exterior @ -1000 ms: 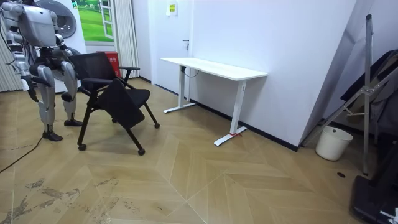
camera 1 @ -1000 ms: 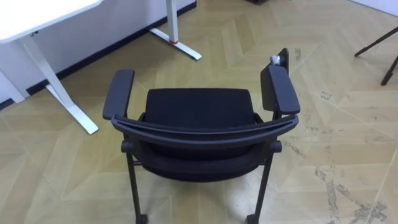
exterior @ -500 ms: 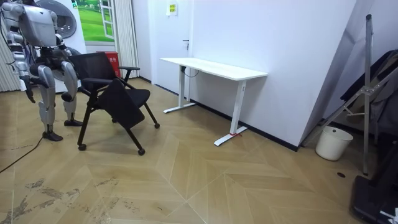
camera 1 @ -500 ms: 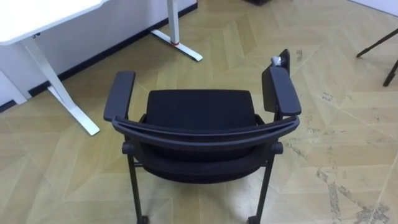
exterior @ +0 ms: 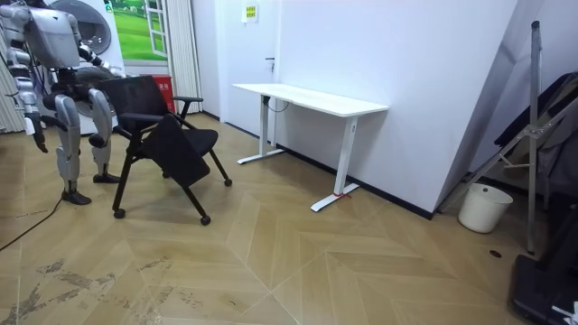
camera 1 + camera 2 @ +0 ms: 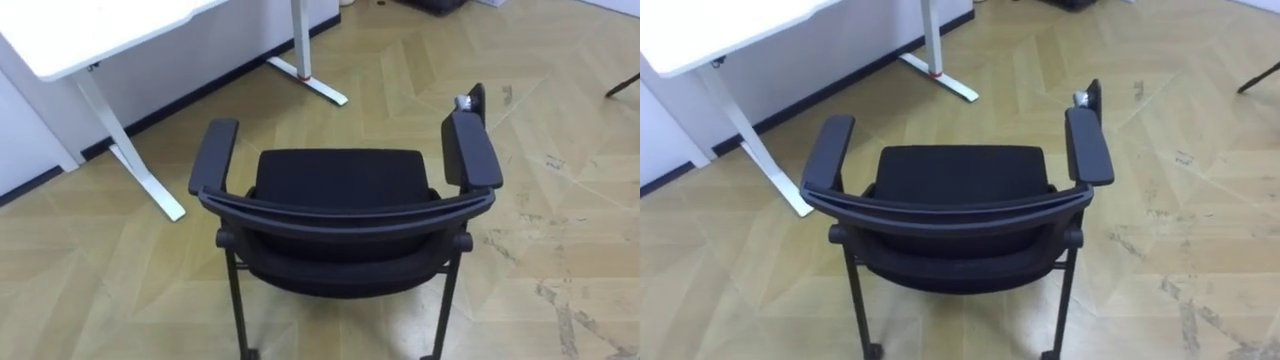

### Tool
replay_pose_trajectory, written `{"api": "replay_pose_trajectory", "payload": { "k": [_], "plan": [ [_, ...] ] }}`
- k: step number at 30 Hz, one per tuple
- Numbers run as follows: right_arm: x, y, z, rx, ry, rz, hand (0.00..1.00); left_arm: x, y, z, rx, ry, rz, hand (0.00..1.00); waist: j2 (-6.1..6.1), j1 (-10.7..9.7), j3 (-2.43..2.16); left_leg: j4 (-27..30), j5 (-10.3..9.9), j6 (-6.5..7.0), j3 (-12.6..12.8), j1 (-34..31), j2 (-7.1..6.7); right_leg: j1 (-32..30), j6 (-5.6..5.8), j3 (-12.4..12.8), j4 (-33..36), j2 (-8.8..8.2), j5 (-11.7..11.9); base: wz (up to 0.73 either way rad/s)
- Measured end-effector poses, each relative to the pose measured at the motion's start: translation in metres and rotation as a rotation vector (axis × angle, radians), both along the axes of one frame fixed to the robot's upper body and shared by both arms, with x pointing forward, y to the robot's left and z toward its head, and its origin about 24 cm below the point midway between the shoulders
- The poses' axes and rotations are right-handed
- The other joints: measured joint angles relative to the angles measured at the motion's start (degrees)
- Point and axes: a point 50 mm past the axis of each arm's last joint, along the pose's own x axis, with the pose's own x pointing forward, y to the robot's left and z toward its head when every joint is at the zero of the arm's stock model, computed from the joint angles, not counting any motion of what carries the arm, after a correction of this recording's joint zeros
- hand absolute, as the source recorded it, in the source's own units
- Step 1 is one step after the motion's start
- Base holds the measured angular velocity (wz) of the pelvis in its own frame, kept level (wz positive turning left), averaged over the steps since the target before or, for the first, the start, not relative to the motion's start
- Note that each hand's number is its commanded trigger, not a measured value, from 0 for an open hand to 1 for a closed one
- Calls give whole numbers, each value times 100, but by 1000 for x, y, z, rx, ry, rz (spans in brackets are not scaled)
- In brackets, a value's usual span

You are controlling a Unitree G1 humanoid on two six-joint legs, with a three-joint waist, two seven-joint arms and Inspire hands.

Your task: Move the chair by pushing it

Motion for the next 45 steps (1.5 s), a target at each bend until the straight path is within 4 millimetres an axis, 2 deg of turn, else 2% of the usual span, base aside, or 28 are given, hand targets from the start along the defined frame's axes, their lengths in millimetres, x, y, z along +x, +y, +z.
{"api": "replay_pose_trajectory", "payload": {
  "k": [1, 2, 4, 5, 7, 10, 13, 16, 20, 23, 24, 27, 33, 37, 42, 45],
  "plan": [
    [1, -2, 1, -5, 0, 4, 0, 15, 3, 11, 60, -28, -49, 0, 51, 4, -20, -1, 1, 1, 2, -35, -3, 2, 0, 0, 1, -2, 0, 0],
    [2, -3, 1, -8, -2, 10, 0, 23, 3, 17, 88, -41, -74, 0, 55, -1, -27, 5, 3, 5, 1, -47, -7, -2, 0, -4, 0, -5, 0, 0],
    [2, -3, 1, -5, -1, 31, 0, 57, -1, 42, 214, -94, -196, 0, 133, -14, -23, 29, 7, 9, -13, -62, -10, -9, 1, -17, -5, -7, 0, 4],
    [3, -2, 1, -3, -3, 38, 0, 65, -3, 49, 249, -111, -226, 0, 140, -22, -25, 30, 7, 9, -18, -68, -11, -9, 1, -21, -7, -7, 0, 5],
    [8, -2, 1, 4, -12, 59, 0, 94, -14, 84, 382, -213, -337, 0, 138, -45, -15, 26, 6, 9, -26, -69, -13, -9, 1, -3, -11, -8, -1, 2],
    [15, 0, 1, 15, -23, 93, 0, 114, -31, 116, 508, -303, -436, 0, 98, -155, 7, 20, 6, 9, -56, -78, -23, -6, 4, -1, -14, -12, -3, 4],
    [15, 1, 1, 27, -30, 102, 0, 129, -51, 132, 594, -313, -559, 0, 68, -256, 5, 17, 7, 9, -46, -70, -26, -8, 5, 27, -68, -13, -3, 0],
    [17, 2, 1, 31, -39, 110, 0, 137, -72, 133, 627, -283, -677, 0, 54, -345, 2, 17, 7, 8, -12, -90, -25, -39, 5, 59, -91, -11, -3, -7],
    [16, 5, 0, 31, -18, 164, 0, 144, -97, 132, 672, -234, -810, 0, -11, -498, -30, 30, 7, 8, -7, -145, -25, -91, 4, 59, -83, -15, -2, -1],
    [18, 6, -1, 31, -10, 195, 0, 146, -113, 125, 647, -191, -891, 0, -98, -640, -10, 65, 7, 8, -6, -172, -23, -105, 3, 84, -85, -14, -2, 0],
    [19, 7, -1, 31, -13, 193, 0, 147, -119, 121, 630, -172, -921, 0, -117, -676, -18, 88, 7, 8, -5, -219, -22, -144, 0, 97, -84, -14, 0, 0],
    [19, 7, -1, 29, -13, 192, 0, 148, -134, 116, 627, -133, -1001, 0, -106, -747, -11, 139, 7, 9, 12, -309, -18, -234, -16, 155, -74, -13, 13, -2],
    [17, 7, -2, 25, -11, 188, 0, 149, -142, 119, 651, -116, -1067, 0, 13, -783, 34, 140, 8, 10, 12, -305, -15, -231, -16, 154, -61, -10, 13, 0],
    [21, 8, -2, 25, -15, 200, 0, 149, -144, 122, 660, -112, -1093, 0, 19, -788, 68, 148, 8, 10, 10, -314, -15, -236, -16, 154, -61, -10, 13, 0],
    [27, 9, -2, 27, -19, 219, 0, 150, -145, 129, 657, -85, -1125, 0, 22, -781, 72, 148, 8, 10, -1, -322, -16, -238, -16, 164, -71, -11, 12, 0],
    [30, 10, -2, 35, -24, 216, 0, 149, -152, 136, 714, -44, -1191, 0, 19, -783, 78, 148, 8, 10, -23, -362, -20, -253, -16, 139, -80, -11, 13, 4]
  ]
}}
